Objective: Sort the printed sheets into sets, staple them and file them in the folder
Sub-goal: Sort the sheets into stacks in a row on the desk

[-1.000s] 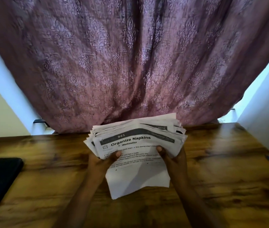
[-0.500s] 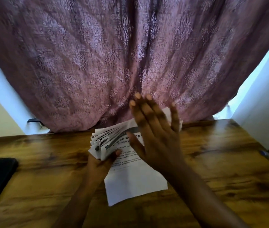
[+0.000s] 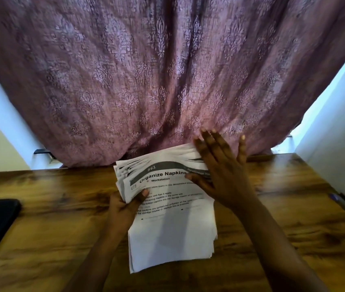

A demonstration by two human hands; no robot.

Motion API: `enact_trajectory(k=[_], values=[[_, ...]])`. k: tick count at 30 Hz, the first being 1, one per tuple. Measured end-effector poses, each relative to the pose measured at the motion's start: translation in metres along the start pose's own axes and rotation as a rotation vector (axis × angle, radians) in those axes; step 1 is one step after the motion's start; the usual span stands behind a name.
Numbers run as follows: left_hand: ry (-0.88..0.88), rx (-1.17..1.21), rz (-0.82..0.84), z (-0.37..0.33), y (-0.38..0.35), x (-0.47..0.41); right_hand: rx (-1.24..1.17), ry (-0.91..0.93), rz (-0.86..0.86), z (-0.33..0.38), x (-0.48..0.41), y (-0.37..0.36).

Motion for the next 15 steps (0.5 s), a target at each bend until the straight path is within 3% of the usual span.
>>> enact_trajectory(k=[2, 4, 6, 8, 9, 11, 15], values=[[0.013, 0.003, -0.023, -0.001, -0.001, 0.001, -0.125, -0.129, -0.096, -0.013, 0.013, -0.01], [0.03, 0.019, -0.054, 0.001, 0.001, 0.0, -0.532, -0.415, -0.133, -0.024, 0.029, -0.019], [0.068, 0.066, -0.077, 0.004, 0.001, 0.0, -1.113, -0.683, 0.082, -0.022, 0.05, -0.04], [0.107, 0.088, -0.089, 0.003, 0.0, 0.0, -1.385, -0.876, 0.359, -0.012, 0.071, -0.061], [0.104, 0.073, -0.087, 0.0, 0.0, 0.0, -1.4, -0.919, 0.399, -0.011, 0.076, -0.068], [0.046, 0.048, -0.071, -0.005, -0.002, -0.001, -1.292, -0.915, 0.314, -0.012, 0.074, -0.064], [-0.205, -0.079, -0.09, -0.037, -0.02, 0.007, -1.106, -0.684, -0.054, -0.003, 0.053, -0.029]])
Point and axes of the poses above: each hand's wrist, its own x-axis away from the middle knuckle, its own y-axis out of the back of the hand, z = x × y, the point moved 3 cm from there along -x, towards the middle knuckle, and after that the axes turned 1 degree about -x, right-handed, at the moved point
